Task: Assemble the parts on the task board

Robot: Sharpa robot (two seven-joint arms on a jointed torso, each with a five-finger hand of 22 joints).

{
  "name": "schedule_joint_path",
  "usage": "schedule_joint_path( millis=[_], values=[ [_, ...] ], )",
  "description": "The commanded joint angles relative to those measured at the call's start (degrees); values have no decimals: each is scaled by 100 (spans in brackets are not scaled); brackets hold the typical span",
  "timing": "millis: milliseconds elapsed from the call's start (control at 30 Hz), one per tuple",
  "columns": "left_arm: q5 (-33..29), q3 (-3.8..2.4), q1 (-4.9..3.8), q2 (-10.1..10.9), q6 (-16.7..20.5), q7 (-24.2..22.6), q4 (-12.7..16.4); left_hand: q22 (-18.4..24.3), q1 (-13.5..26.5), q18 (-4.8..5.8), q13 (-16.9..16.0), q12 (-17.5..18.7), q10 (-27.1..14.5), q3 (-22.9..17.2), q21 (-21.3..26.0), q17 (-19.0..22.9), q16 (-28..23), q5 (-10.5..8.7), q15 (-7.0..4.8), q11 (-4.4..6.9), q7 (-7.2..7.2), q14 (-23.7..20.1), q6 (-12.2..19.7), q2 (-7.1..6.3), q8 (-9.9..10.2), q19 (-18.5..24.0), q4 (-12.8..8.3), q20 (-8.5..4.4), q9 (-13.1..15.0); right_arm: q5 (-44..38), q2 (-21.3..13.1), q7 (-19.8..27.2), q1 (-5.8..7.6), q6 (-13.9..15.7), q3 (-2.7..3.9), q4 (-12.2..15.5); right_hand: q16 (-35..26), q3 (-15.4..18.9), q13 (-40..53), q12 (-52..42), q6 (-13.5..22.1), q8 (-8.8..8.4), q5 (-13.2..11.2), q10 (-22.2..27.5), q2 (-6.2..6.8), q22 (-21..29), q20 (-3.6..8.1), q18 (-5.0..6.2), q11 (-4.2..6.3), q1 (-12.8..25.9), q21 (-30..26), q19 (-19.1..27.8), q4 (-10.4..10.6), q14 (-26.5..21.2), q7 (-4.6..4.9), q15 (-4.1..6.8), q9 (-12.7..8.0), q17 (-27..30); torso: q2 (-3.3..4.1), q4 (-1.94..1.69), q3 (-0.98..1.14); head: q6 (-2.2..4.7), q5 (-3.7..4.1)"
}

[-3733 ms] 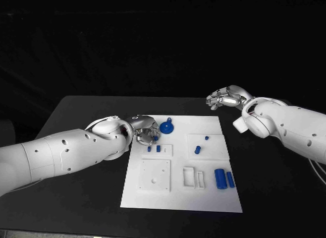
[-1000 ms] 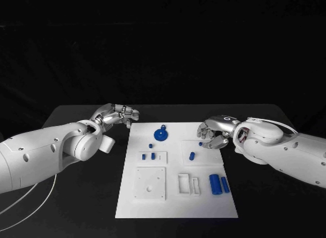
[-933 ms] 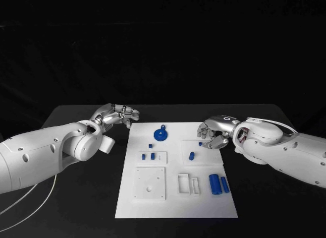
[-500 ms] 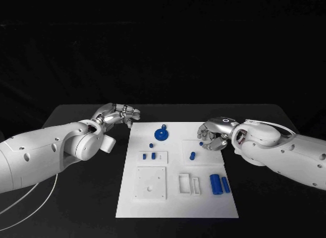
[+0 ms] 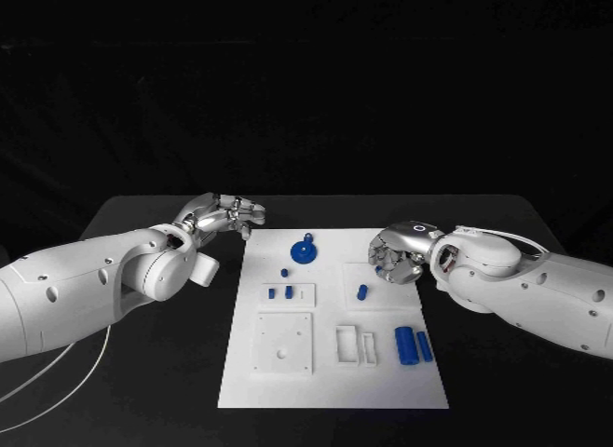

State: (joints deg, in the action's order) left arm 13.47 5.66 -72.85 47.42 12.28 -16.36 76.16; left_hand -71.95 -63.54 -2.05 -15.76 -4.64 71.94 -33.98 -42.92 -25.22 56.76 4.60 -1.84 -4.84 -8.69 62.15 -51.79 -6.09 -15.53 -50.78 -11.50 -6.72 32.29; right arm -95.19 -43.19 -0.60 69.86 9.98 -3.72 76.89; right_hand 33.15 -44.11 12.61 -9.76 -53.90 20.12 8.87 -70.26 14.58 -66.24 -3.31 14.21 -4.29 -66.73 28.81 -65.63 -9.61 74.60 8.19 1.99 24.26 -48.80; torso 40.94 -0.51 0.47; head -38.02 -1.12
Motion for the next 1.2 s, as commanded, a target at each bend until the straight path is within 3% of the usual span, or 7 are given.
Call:
schedule_joint_path(
  millis=[33,167,233,367,700,933,1200],
  values=[
    [-32,-3,-3,-8,-48,-59,14,-7,49,-101,8,25,-57,36,40,-10,-26,-16,46,4,1,-5,39,-4,-14,-1,-6,-39,8,-156,24,8,-97,-287,-51,4,111,-81,102,-11,-124,47,-45,-134,-83,-83,33,79,34,13,99,-96,-28,74,-30,35,18,-89,1,1,2,-9,-1],
    [-29,-3,-3,-9,-50,-53,3,-8,50,-101,8,25,-57,36,40,-10,-27,-16,46,3,0,-5,40,-4,-14,-2,-5,-38,8,-251,44,-4,-136,-318,-56,-4,146,-98,128,-17,-153,57,-48,-167,-100,-105,46,79,43,13,126,-119,-41,87,-41,51,21,-116,0,2,3,-30,-1],
    [-29,-3,-3,-9,-55,-52,3,-9,53,-102,9,27,-61,38,42,-11,-29,-15,47,2,-2,-6,44,-9,-13,-1,-4,-37,8,-308,51,-14,-146,-332,-61,-9,414,-169,250,-120,-397,170,-63,-418,-178,-251,150,79,161,-41,330,-306,-139,219,-143,148,74,-289,-1,2,3,-39,-4],
    [-21,-3,-3,-8,-64,-43,4,-10,54,-103,9,29,-63,39,43,-12,-31,-15,48,1,-3,-6,47,-13,-13,-1,-4,-36,8,-396,69,-75,-161,-310,-75,-29,620,-264,368,-101,-488,179,-79,-494,-224,-392,196,79,186,-9,450,-316,-248,159,-178,186,91,-439,0,0,0,-51,0],
    [49,-2,-3,-1,-82,-2,1,-17,64,-108,13,42,-86,46,50,-20,-40,-14,55,-8,-10,-6,68,-33,-9,-2,2,-30,8,-742,109,-260,-172,-391,-210,-58,679,-322,452,5,-457,118,-179,-438,-115,-461,172,79,158,64,449,-223,-268,23,-159,149,70,-470,0,1,-1,-75,9],
    [82,-2,-3,9,-103,-15,0,-24,69,-112,17,53,-110,49,61,-25,-55,-12,64,-17,-19,-16,94,-51,-2,4,7,-22,6,-920,101,-371,-204,-470,-218,14,745,-357,521,25,-513,126,-146,-488,-80,-511,188,79,174,-22,485,-244,-358,26,-179,166,71,-487,-3,9,1,-84,19],
    [111,-2,-3,7,-110,-20,2,-29,69,-113,19,58,-122,47,69,-28,-66,-7,69,-22,-23,-24,104,-53,-2,10,9,-16,7,-1032,78,-504,-225,-176,-218,92,948,-499,676,11,-696,179,-90,-676,-118,-622,267,79,249,-82,620,-404,-373,130,-247,242,102,-545,-7,4,0,-95,37]
  ],
)
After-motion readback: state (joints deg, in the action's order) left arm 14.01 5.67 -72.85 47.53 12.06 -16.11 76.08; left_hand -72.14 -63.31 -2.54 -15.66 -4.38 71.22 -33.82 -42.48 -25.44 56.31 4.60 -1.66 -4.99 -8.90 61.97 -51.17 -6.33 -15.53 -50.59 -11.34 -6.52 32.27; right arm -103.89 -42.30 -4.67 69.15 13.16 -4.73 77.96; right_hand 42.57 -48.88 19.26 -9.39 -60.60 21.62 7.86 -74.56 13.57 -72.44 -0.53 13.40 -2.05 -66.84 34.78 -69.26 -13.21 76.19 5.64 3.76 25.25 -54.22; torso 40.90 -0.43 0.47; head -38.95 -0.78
